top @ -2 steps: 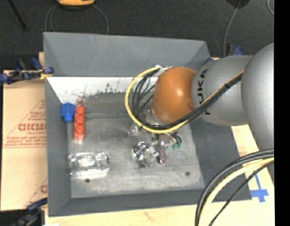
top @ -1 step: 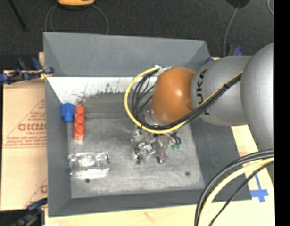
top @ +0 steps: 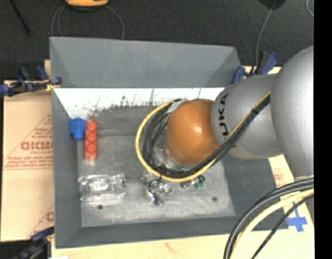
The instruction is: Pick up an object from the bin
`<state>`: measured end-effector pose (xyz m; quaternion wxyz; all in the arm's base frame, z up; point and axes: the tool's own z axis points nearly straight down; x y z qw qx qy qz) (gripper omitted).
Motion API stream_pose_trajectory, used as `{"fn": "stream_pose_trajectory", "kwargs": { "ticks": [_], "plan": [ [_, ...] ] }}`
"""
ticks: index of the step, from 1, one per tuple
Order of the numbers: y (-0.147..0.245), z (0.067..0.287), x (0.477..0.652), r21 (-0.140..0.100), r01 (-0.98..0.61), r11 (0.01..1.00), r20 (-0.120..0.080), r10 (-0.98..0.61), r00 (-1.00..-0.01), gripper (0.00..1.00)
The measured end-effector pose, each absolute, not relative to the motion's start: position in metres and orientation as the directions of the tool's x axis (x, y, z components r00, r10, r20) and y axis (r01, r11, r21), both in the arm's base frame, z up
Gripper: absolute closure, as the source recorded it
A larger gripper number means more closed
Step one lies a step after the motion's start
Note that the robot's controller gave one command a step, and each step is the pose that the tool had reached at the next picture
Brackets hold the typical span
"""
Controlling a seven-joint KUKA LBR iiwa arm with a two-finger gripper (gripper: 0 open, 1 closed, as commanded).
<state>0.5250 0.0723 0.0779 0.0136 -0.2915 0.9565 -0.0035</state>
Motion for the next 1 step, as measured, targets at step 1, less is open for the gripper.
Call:
{"fn": "stream_pose_trajectory", "kwargs": {
  "ticks": [1],
  "plan": [
    [0.0597,0.2159,0.5202,-0.006,-0.536,0.844,-0.009,-0.536,-0.844,1.0]
  ]
}}
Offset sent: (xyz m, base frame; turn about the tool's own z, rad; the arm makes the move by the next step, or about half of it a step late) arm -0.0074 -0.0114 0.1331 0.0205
